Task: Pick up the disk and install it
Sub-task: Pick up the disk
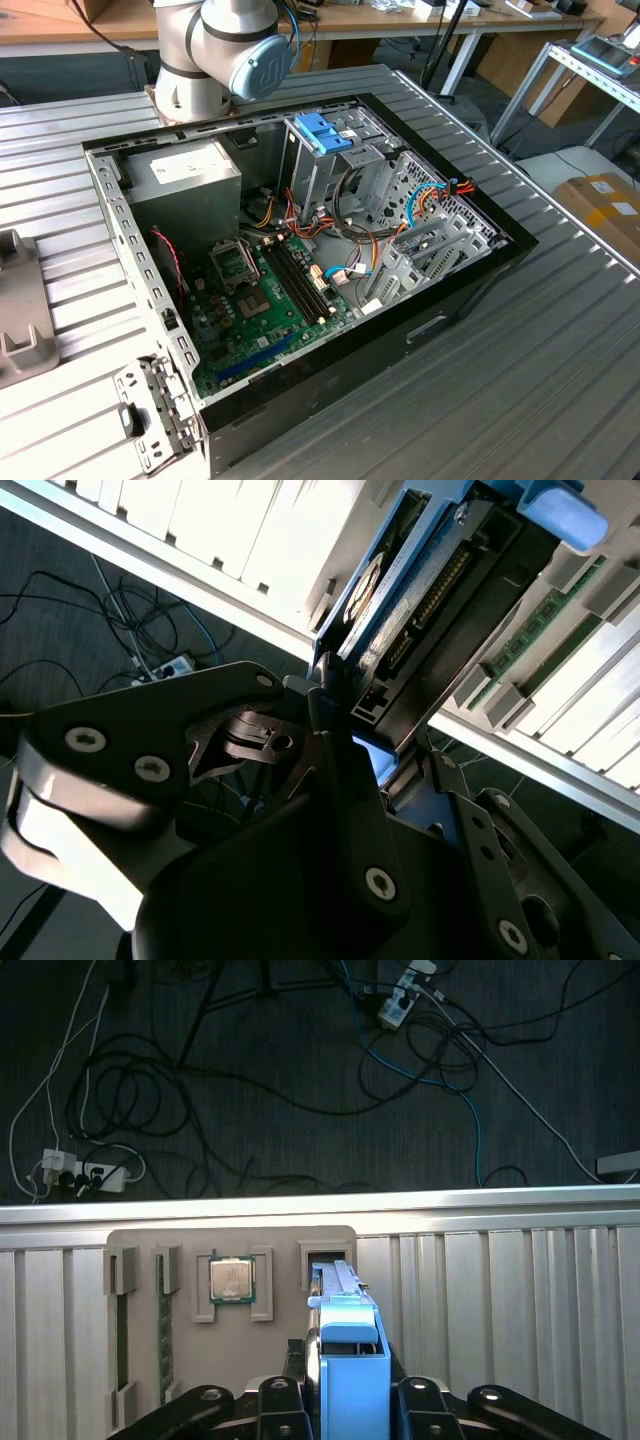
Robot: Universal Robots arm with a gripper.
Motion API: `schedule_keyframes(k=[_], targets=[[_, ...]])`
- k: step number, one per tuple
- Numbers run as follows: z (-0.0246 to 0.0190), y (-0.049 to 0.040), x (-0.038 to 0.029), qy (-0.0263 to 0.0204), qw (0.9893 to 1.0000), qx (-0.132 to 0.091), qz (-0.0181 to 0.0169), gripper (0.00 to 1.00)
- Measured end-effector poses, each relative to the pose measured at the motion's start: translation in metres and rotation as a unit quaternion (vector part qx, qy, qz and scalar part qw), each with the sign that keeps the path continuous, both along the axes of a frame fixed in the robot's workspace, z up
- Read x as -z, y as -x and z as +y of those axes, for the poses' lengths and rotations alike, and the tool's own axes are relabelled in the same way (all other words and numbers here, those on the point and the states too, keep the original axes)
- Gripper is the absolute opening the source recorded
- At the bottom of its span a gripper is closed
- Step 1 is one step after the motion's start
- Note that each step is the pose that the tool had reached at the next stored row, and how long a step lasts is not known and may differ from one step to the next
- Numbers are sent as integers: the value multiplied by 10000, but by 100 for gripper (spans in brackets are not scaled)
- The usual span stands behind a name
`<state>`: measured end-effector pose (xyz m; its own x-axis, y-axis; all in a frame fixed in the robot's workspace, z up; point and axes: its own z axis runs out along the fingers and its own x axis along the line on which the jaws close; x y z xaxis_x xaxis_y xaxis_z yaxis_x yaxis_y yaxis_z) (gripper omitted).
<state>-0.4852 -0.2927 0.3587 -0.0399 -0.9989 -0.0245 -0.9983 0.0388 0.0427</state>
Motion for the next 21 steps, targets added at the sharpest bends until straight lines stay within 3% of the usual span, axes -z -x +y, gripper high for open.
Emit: schedule_keyframes(k=[3,8,21], targets=[[0,0,-5,0,10000,0,-1,37],[0,0,-92,0,10000,0,0,37],[0,0,-164,0,10000,0,0,37]])
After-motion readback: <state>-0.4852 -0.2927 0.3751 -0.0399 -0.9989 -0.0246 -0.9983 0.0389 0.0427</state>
